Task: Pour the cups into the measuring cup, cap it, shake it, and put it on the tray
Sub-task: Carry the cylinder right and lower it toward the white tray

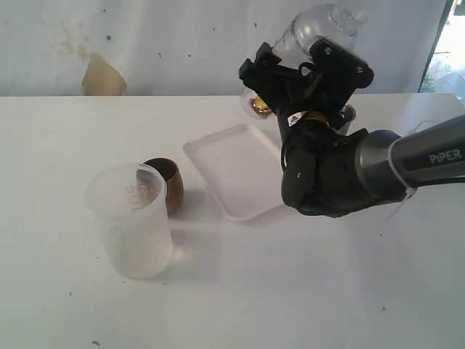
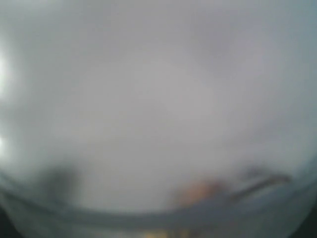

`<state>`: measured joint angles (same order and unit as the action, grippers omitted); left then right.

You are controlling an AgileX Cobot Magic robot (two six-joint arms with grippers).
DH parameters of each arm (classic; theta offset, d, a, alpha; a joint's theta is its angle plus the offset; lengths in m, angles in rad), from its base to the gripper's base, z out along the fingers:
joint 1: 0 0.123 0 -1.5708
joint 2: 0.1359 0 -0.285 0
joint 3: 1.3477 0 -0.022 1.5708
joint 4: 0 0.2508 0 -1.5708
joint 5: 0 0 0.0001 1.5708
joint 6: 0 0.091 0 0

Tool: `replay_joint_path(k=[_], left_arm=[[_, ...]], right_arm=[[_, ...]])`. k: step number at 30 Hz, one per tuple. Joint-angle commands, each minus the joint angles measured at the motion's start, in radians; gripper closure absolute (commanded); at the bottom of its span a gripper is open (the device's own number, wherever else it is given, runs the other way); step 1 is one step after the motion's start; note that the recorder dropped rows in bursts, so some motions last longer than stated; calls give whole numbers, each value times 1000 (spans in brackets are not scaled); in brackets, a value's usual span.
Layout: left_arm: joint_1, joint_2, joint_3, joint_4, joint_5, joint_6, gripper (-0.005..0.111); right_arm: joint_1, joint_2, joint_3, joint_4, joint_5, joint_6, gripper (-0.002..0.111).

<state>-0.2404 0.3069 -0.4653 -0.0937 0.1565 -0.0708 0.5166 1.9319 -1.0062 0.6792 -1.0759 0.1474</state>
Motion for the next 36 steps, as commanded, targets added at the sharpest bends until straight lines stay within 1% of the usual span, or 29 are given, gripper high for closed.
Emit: replay_joint_path(k=[1,5,8,32,34,36], left_arm=[[2,-5,4,-6,-3,-3,107],[2,-5,4,-6,-3,-3,107],[2,-5,4,-6,-3,-3,107],[2,-5,4,-6,-5,-3,107],[2,-5,4,-6,-5,-3,107],[2,-5,4,-6,-5,-3,107]], right_arm=[[-3,-4,1,-122,67,2,108],[-3,-4,1,-232,167,2,108],[-1,-4,1,-237,201,2,108],[-1,-4,1,-230,197,2,108],[0,-4,1,-234,216,12,108],[0,-4,1,-251,248,-19,108]])
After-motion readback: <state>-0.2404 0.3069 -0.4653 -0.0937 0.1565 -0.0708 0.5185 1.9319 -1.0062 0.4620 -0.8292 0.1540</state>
